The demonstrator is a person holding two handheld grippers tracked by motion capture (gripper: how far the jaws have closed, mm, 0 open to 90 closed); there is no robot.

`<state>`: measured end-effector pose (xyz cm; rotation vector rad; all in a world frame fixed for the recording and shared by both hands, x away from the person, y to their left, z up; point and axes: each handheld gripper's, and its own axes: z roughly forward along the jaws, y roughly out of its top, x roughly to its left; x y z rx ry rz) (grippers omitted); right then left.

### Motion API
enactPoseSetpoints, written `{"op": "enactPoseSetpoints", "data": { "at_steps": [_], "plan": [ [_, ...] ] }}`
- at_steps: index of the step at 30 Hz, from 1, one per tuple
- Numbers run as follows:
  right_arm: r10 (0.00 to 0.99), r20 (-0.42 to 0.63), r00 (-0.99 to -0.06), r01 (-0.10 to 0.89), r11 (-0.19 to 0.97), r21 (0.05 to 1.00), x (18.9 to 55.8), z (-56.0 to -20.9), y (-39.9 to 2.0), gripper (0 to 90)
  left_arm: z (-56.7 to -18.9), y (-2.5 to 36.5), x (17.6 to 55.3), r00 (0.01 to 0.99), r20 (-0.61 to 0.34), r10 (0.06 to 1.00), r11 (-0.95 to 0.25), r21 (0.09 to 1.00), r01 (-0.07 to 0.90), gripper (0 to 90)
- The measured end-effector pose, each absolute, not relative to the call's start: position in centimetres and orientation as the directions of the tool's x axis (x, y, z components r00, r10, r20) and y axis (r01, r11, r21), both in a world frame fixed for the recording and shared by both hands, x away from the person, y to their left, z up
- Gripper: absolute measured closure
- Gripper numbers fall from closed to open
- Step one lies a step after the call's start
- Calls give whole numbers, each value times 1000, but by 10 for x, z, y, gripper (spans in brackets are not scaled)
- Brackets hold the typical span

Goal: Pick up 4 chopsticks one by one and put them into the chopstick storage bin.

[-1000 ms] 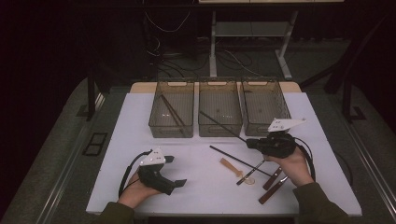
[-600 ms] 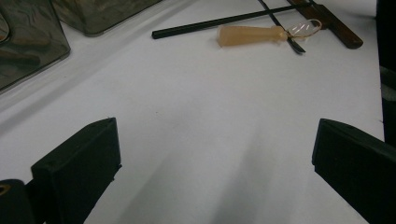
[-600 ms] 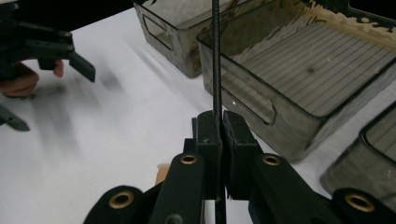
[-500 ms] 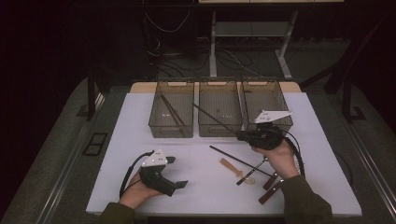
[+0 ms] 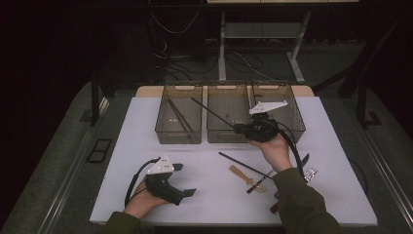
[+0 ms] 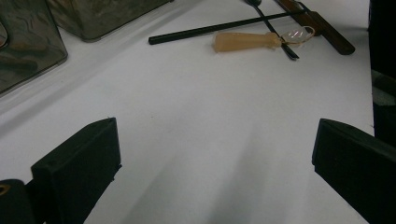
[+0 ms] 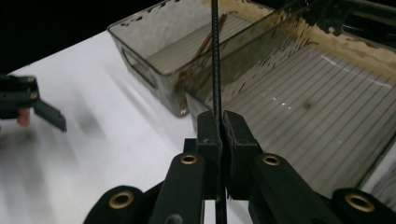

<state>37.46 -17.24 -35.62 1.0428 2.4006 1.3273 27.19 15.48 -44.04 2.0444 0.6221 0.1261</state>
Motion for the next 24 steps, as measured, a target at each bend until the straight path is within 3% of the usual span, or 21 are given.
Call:
{"op": "enactPoseSetpoints", "data": {
  "at_steps": [24],
  "plan": [
    [707,125,-696,520,376,766,431,-352,-91,861,-440,158,274,869,-152,471,-412,833,369,8]
  ]
}}
